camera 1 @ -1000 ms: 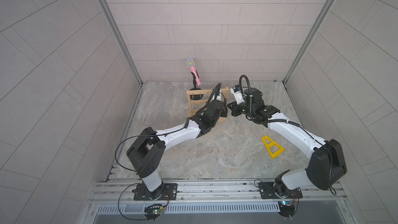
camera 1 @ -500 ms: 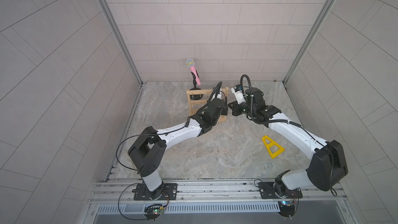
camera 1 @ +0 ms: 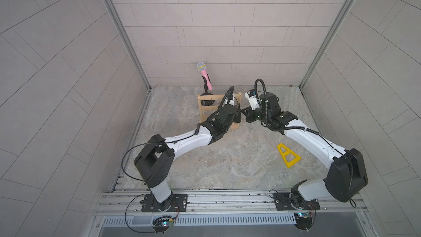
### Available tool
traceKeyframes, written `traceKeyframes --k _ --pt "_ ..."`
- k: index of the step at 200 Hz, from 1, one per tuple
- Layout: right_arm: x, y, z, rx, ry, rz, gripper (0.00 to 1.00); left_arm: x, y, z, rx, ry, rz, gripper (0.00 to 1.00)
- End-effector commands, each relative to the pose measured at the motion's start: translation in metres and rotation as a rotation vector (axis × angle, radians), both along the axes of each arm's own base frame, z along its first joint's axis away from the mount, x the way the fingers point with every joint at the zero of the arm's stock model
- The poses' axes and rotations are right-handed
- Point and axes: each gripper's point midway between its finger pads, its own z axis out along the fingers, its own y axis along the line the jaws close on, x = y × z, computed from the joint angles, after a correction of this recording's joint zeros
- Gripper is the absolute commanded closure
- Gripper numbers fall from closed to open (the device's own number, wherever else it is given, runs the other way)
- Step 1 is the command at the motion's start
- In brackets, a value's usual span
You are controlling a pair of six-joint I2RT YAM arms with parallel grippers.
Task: Hang the necklace on the jewelry display stand
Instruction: Hang the necklace on the stand.
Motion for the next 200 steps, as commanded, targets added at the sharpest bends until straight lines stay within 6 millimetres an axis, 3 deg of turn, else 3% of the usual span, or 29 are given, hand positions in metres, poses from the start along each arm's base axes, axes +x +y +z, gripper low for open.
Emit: traceKeyframes --k 1,63,119,200 --pt "-0.003 -0.002 0.012 0.016 -0.022 -0.003 0.96 -0.006 0.004 0.017 -0.04 -0.018 -0.014 1.0" --pt "-0.003 -0.002 0.011 0.018 -0.018 0.002 0.96 -0.015 0.013 0.031 -0.07 -0.024 -0.011 1.0" --pt "-0.001 0.0 0.007 0.017 -0.009 0.001 0.96 -0.019 0.019 0.022 -0.067 -0.002 0.005 1.0" --pt "0.005 0.007 -0.005 0.036 0.016 0.013 0.96 0.002 0.028 0.026 -0.007 -0.022 0.029 1.0"
